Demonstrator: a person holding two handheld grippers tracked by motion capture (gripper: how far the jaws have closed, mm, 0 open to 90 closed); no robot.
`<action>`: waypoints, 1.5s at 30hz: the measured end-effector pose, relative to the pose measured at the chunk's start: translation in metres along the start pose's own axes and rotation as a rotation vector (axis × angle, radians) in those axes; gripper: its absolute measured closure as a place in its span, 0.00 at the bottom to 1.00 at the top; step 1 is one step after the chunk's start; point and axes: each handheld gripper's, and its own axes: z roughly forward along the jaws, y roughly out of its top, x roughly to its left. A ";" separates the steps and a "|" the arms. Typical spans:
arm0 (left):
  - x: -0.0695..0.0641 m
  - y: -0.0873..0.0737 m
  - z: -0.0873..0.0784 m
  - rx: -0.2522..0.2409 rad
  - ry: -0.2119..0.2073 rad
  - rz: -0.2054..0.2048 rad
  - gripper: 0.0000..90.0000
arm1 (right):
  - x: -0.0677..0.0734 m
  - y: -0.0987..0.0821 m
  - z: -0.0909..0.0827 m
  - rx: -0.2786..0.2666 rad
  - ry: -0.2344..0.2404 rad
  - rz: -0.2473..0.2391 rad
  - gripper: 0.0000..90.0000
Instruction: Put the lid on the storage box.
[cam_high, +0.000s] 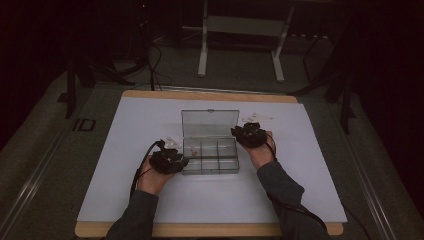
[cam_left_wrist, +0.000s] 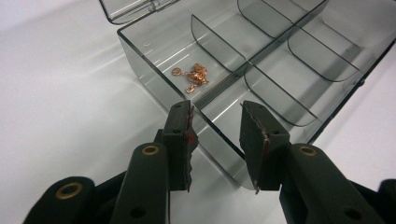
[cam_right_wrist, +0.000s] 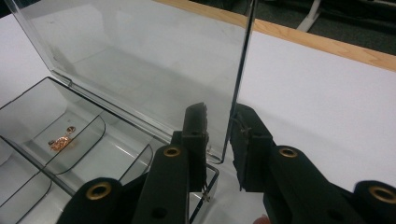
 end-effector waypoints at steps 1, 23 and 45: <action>0.000 0.000 0.000 0.000 -0.004 0.002 0.73 | 0.000 0.000 0.000 -0.001 0.000 -0.002 0.85; 0.003 0.007 -0.013 -0.081 -0.015 -0.036 0.77 | 0.002 -0.004 -0.007 -0.014 0.008 -0.009 0.85; 0.002 0.026 -0.035 -0.275 0.027 -0.102 0.86 | 0.002 -0.009 -0.014 -0.024 0.009 -0.026 0.90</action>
